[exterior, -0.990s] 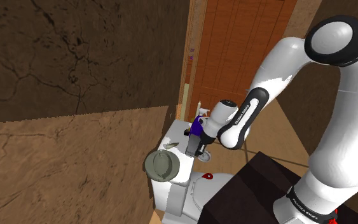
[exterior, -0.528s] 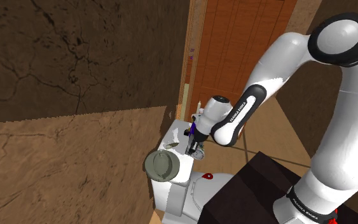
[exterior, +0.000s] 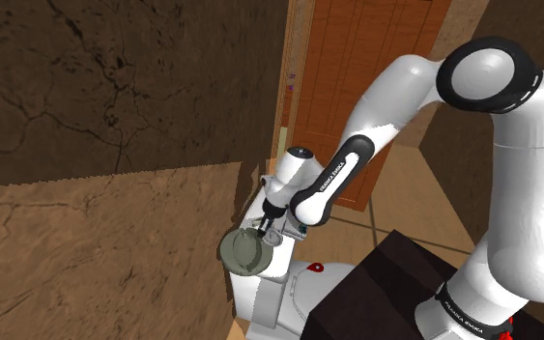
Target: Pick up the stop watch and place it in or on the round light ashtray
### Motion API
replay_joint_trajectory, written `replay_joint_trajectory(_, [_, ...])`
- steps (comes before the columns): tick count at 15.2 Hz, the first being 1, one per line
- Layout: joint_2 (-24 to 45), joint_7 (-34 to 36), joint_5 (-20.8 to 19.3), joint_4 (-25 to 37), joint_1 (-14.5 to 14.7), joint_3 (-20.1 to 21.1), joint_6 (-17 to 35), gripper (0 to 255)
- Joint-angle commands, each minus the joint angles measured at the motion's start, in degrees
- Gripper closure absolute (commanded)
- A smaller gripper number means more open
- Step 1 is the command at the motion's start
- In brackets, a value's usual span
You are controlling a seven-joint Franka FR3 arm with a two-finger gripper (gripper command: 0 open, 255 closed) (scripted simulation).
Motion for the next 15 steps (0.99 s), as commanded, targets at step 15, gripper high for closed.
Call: replay_joint_trajectory(15, [10.1,3.0,-2.2,5.1,6.7,-6.1,5.6,255])
